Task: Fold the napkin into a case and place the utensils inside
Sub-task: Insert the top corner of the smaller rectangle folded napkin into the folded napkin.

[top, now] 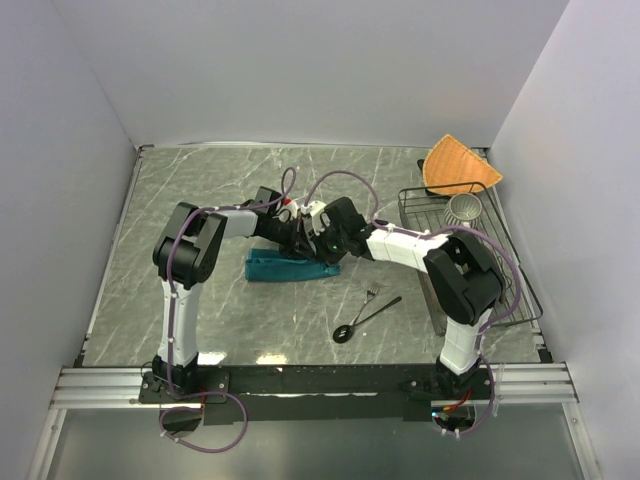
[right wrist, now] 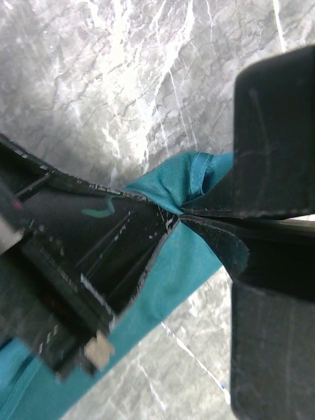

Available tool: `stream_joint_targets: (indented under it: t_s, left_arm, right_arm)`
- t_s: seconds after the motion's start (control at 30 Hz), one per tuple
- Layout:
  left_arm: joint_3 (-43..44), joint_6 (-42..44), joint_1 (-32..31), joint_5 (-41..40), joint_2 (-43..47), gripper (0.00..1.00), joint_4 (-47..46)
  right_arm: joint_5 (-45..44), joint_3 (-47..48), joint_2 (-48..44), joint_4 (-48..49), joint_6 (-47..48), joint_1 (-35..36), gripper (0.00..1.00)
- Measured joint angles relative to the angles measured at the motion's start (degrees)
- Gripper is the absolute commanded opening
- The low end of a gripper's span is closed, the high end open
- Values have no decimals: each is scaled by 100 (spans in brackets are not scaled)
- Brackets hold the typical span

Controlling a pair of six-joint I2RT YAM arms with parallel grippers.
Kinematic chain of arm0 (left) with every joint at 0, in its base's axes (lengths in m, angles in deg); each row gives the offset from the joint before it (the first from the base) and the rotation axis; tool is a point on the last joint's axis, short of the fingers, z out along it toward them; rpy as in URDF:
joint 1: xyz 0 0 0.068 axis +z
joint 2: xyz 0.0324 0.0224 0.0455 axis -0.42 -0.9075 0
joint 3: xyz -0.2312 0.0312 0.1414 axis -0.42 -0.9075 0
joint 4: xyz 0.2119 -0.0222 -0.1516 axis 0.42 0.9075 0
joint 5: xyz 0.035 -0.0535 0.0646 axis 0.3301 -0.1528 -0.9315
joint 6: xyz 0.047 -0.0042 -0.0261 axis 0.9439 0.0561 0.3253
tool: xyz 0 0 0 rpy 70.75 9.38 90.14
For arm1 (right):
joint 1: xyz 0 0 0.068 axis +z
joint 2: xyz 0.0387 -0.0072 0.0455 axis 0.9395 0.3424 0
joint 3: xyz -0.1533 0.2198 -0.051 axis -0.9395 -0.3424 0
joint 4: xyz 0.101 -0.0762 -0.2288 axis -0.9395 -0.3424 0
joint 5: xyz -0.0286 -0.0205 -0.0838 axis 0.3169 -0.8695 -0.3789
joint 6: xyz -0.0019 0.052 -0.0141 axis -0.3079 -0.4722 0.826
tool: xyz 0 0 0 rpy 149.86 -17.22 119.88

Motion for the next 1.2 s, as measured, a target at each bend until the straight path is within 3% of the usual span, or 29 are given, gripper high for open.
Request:
stream_joint_targets:
  t_s: [0.2,0.63,0.9,1.07,1.2]
  left_arm:
    - [-15,-55,24,31,-11,3,-66]
    - [-76,15,396,76,173,34,50]
    - [-81,964,1008,55,549,39,935]
    - [-179,1561,968,68,579,43,1438]
    - [-227,1696,874,92,579,40,1504]
  right_arm:
    - [-120,114,205,-122,-4,0,0]
    - [-166,516,518,-367,-87,-4,0]
    - [-157,544,531,-393,-68,-4,0]
    - [-142,557,533,-413,-31,-4,0]
    - [-133,570,535,-431,9,-4,0]
